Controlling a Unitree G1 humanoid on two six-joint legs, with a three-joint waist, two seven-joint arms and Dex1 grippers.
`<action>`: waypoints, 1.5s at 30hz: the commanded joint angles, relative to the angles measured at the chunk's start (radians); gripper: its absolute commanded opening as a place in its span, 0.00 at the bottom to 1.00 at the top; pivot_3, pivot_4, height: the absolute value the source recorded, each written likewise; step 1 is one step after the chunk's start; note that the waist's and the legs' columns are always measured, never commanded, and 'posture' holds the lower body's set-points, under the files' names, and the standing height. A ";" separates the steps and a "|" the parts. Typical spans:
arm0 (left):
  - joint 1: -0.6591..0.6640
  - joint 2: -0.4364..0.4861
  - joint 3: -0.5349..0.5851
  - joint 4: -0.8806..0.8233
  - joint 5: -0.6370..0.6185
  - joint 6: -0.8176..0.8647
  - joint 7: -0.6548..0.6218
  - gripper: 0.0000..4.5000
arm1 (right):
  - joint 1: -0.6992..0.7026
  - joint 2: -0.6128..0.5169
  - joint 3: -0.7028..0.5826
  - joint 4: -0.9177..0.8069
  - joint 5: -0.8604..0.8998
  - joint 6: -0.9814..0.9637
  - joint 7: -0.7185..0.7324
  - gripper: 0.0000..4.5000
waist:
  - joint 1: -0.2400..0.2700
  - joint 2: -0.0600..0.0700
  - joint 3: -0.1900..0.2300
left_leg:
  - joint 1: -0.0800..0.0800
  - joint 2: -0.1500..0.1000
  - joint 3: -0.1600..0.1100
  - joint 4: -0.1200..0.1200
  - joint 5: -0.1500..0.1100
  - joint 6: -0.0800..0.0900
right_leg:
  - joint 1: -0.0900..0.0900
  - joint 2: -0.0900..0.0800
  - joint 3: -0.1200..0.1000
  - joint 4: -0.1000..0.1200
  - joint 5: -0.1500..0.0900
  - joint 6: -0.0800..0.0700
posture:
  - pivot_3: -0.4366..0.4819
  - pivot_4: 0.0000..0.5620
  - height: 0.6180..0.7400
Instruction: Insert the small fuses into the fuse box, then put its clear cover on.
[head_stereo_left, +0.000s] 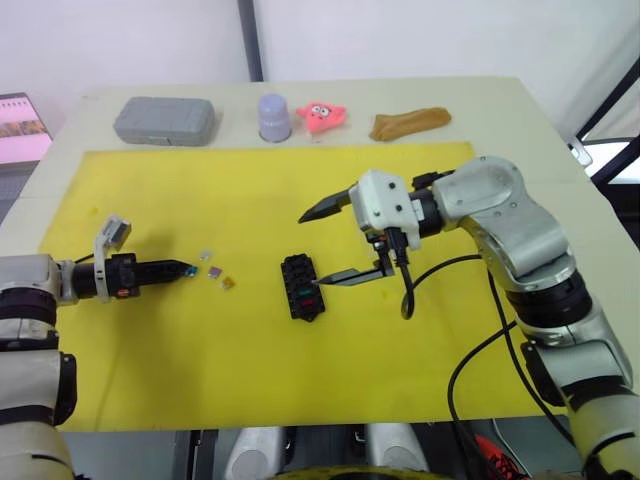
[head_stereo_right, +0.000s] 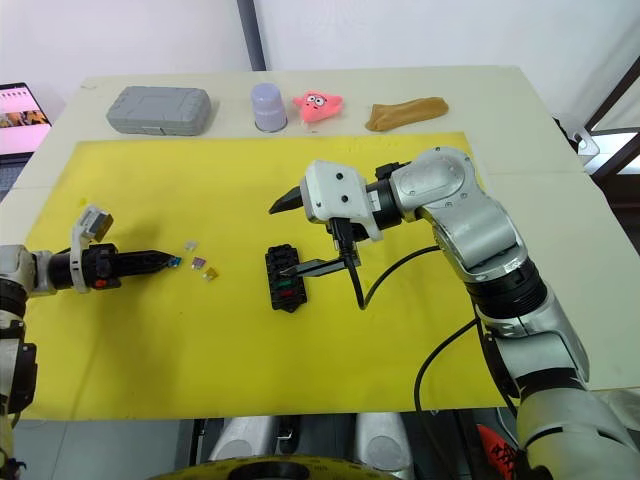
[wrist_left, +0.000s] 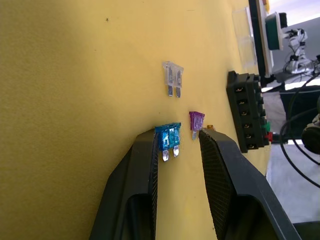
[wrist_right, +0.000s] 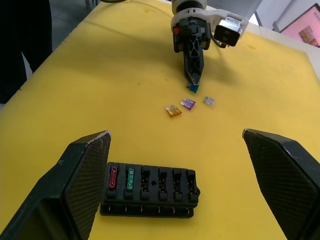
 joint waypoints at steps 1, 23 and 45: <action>0.017 0.005 0.007 -0.006 0.006 -0.001 0.011 0.12 | -0.018 0.003 -0.017 -0.017 0.015 -0.021 -0.003 1.00 | 0.000 0.000 0.000 | 0.000 0.000 0.000 0.000 0.000 0.000 | 0.000 0.000 0.000 0.000 0.000 0.000 | 0.48 0.27 0.92; 0.075 0.033 0.090 -0.122 -0.052 0.004 0.063 0.01 | -0.015 0.009 -0.013 -0.008 0.014 -0.030 -0.002 1.00 | -0.002 0.000 0.000 | 0.000 0.001 0.000 0.000 0.000 0.000 | 0.000 -0.001 0.000 0.000 0.000 0.000 | 0.48 0.27 0.92; 0.124 -0.063 0.221 -1.146 -0.455 0.112 0.328 0.01 | -0.014 0.203 -0.200 0.009 0.382 0.560 -0.310 1.00 | 0.002 0.000 0.000 | -0.001 0.000 -0.001 0.000 0.001 -0.001 | 0.000 -0.003 0.000 -0.001 0.000 0.000 | 0.48 0.27 0.92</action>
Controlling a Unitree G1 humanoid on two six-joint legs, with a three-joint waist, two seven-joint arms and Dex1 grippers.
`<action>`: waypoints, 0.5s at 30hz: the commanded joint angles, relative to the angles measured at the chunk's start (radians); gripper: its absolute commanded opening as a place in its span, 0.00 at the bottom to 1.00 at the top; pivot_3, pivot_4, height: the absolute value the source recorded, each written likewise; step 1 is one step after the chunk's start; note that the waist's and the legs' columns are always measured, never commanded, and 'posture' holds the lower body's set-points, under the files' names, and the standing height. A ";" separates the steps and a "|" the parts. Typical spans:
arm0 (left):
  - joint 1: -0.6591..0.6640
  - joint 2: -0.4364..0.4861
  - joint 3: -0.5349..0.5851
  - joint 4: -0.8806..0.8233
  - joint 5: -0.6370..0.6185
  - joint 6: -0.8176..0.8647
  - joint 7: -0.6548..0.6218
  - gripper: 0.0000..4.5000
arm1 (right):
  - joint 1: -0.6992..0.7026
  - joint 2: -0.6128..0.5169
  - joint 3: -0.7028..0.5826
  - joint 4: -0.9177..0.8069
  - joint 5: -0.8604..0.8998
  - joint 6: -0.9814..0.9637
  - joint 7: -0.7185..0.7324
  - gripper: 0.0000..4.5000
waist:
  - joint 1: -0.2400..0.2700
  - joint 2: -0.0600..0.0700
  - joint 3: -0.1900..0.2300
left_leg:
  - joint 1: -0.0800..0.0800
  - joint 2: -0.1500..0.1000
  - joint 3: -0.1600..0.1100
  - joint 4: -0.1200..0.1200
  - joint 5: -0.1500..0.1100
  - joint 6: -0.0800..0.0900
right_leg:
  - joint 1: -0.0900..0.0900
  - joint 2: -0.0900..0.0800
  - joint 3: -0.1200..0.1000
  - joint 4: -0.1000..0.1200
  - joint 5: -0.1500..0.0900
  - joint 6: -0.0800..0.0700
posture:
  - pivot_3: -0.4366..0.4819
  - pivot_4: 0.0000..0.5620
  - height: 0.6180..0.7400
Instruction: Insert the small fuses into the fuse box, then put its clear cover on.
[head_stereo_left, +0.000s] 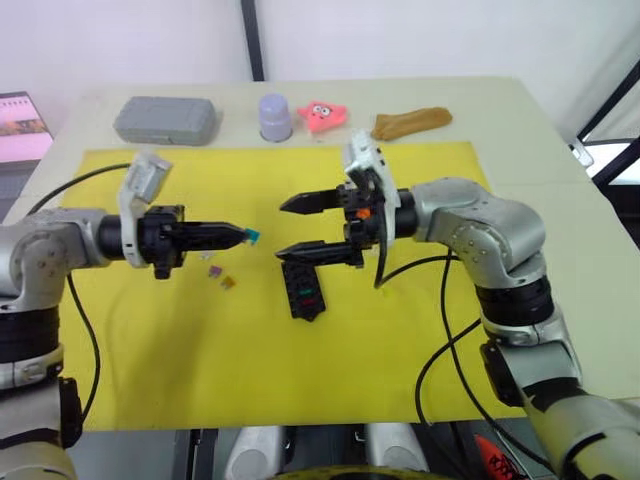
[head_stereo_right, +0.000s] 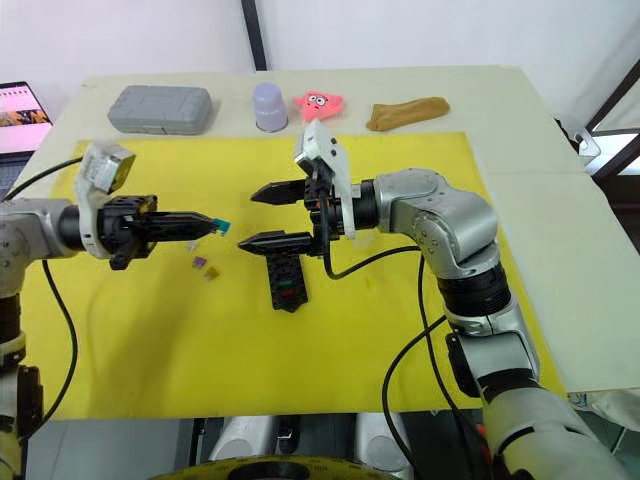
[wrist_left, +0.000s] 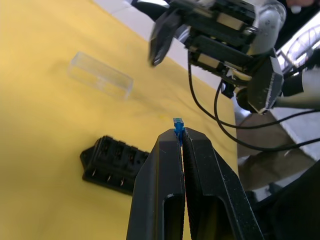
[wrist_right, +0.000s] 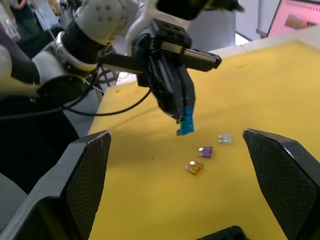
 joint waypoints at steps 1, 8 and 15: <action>-0.037 -0.003 -0.005 -0.061 -0.031 -0.059 0.017 0.01 | -0.022 -0.013 -0.028 -0.042 0.052 0.043 -0.020 1.00 | 0.000 0.000 0.000 | 0.000 0.000 0.000 0.000 0.000 0.000 | 0.000 0.000 0.000 0.000 0.000 0.000 | 0.48 0.27 0.92; -0.035 0.004 -0.023 -0.061 -0.059 -0.088 0.038 0.00 | -0.015 -0.020 -0.018 -0.054 0.087 0.079 -0.048 0.36 | -0.004 0.000 0.000 | 0.000 0.000 0.000 0.000 0.000 0.000 | 0.000 0.001 0.000 0.000 0.000 0.000 | 0.48 0.27 0.92; -0.030 0.011 -0.039 -0.057 -0.061 -0.113 0.041 0.00 | -0.023 -0.009 -0.016 -0.049 0.113 0.094 -0.075 0.36 | -0.002 0.000 0.000 | 0.000 0.000 0.000 0.000 0.000 0.000 | 0.000 0.001 0.000 0.000 0.000 0.000 | 0.48 0.27 0.92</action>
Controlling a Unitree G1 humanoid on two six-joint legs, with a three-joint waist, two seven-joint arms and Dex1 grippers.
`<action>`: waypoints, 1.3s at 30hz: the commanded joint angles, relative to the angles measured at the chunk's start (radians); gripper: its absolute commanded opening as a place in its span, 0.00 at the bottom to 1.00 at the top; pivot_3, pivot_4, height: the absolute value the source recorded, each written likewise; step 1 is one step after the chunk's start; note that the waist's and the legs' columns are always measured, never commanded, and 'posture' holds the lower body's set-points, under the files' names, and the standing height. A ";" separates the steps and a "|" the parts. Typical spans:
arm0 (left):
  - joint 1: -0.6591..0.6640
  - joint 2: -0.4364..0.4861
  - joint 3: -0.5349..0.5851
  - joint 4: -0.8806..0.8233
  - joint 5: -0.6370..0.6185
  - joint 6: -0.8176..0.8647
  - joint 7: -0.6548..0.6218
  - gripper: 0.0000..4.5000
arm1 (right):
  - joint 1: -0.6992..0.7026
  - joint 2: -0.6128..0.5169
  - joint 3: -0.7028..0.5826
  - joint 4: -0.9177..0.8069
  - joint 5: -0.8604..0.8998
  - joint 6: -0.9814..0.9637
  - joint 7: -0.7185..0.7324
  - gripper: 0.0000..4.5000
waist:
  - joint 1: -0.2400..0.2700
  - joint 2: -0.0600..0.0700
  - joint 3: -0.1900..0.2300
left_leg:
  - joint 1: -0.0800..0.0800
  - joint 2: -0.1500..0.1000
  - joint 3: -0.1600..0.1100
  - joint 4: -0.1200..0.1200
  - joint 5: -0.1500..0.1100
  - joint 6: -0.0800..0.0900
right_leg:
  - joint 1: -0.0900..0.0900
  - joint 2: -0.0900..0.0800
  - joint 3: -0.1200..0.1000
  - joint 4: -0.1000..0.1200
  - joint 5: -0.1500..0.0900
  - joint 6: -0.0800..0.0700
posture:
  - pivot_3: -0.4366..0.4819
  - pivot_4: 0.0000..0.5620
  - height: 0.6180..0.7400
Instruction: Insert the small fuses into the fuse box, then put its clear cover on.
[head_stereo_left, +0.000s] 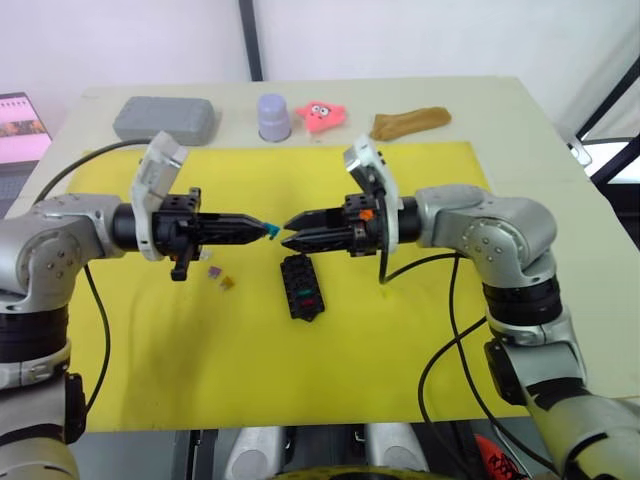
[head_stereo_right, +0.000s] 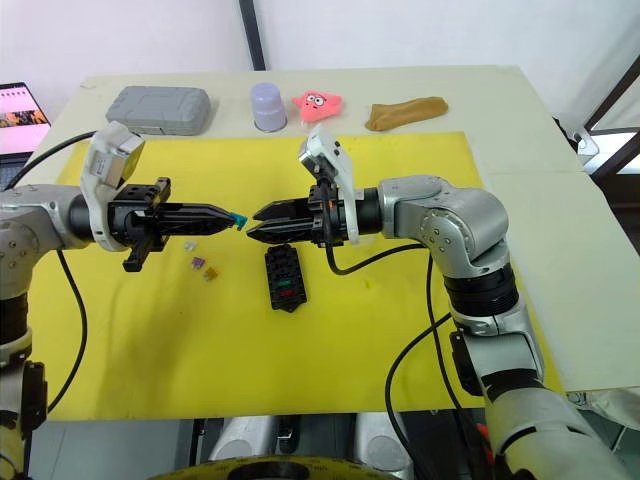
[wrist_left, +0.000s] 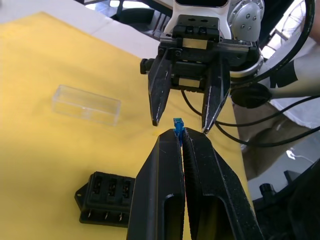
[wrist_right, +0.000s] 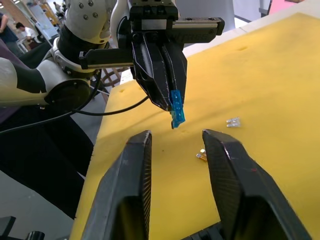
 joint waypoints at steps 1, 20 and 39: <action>-0.005 0.016 -0.002 -0.010 -0.015 -0.028 0.000 0.00 | -0.024 0.006 -0.010 -0.031 0.030 0.002 -0.009 0.36 | 0.000 0.000 0.000 | 0.000 0.000 0.000 0.000 0.000 0.000 | 0.000 0.000 0.000 0.000 0.000 0.000 | 0.48 0.27 0.92; 0.003 0.020 -0.033 -0.011 -0.015 -0.061 0.008 0.00 | -0.046 0.011 -0.004 -0.029 0.068 0.011 -0.027 0.36 | 0.000 0.000 0.000 | 0.000 0.000 0.000 0.000 0.000 0.000 | 0.000 0.000 0.000 0.000 0.000 0.000 | 0.48 0.27 0.92; -0.005 0.018 -0.032 -0.010 -0.020 -0.058 0.011 0.00 | -0.045 0.009 0.009 -0.031 0.059 0.002 -0.025 0.36 | 0.000 0.000 0.000 | 0.000 0.000 0.000 0.000 0.000 0.000 | 0.000 0.000 0.000 0.000 0.000 0.000 | 0.48 0.27 0.92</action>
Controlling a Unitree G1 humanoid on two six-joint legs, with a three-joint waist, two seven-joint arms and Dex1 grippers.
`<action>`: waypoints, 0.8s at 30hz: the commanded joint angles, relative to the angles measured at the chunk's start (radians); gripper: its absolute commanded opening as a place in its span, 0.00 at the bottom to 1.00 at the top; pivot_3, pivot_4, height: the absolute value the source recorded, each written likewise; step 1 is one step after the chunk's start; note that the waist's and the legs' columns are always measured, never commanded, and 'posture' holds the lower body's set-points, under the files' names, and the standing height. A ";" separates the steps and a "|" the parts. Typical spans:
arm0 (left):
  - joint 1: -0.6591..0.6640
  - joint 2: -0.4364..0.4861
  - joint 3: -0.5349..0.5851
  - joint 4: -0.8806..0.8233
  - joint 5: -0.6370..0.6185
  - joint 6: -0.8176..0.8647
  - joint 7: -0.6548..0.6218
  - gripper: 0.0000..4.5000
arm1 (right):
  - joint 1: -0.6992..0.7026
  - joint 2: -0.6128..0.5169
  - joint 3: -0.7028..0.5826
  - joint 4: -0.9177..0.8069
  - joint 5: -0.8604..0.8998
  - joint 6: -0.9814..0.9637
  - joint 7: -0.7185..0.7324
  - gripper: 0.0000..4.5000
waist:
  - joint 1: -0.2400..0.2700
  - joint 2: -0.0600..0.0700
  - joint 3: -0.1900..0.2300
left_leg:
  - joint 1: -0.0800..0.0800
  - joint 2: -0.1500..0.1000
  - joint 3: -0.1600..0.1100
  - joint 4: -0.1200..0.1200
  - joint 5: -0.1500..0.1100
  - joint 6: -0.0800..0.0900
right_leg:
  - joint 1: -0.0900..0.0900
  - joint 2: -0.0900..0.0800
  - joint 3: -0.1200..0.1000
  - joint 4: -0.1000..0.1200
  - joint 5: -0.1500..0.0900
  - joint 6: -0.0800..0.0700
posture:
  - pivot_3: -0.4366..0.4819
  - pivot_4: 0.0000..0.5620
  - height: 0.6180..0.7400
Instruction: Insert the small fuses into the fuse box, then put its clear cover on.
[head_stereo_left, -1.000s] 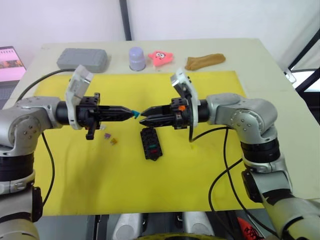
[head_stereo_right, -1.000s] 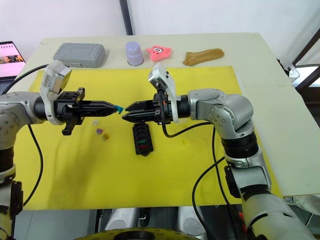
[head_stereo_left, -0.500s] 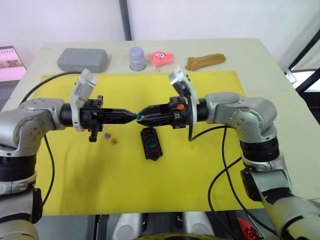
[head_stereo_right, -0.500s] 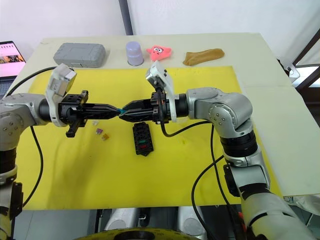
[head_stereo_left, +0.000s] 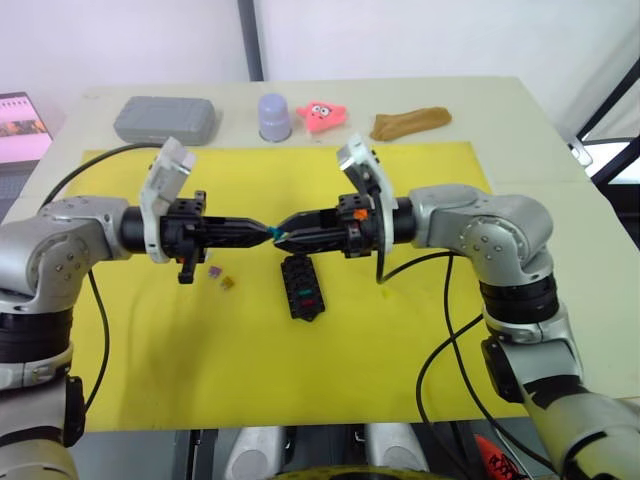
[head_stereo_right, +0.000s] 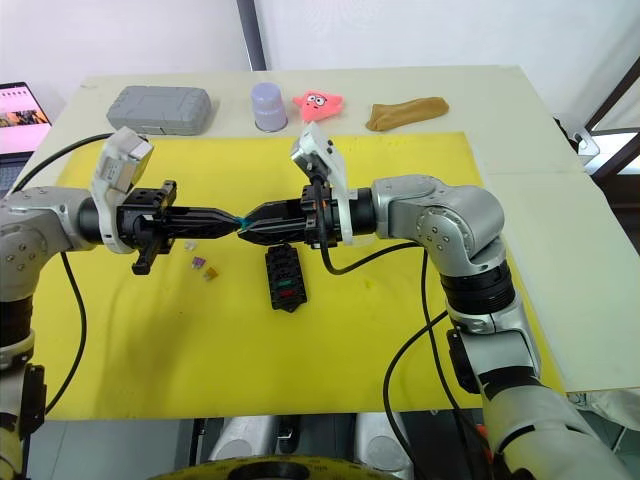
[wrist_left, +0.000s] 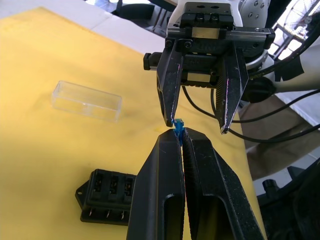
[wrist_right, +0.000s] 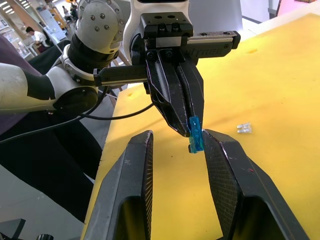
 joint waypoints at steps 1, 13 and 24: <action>-0.013 0.014 0.008 -0.014 -0.020 -0.016 -0.001 0.00 | -0.030 -0.001 0.000 -0.031 0.013 -0.013 0.005 0.36 | 0.000 0.000 0.000 | 0.000 0.000 0.000 0.000 0.000 0.000 | 0.000 0.000 0.000 0.000 0.000 0.000 | 0.48 0.27 0.92; -0.015 0.016 0.005 -0.017 -0.023 -0.013 -0.007 0.00 | -0.034 -0.002 0.009 -0.026 0.002 -0.020 0.001 0.36 | 0.000 0.000 0.000 | 0.000 0.000 0.000 0.000 0.000 0.000 | 0.000 0.000 0.000 0.000 0.000 0.000 | 0.48 0.27 0.92; -0.011 0.020 0.002 -0.022 -0.024 -0.013 -0.012 0.00 | -0.041 0.002 0.014 -0.018 -0.009 -0.030 -0.005 0.36 | 0.000 0.000 0.000 | 0.000 0.000 0.000 0.000 0.000 0.000 | 0.000 0.000 0.000 0.000 0.000 0.000 | 0.48 0.27 0.92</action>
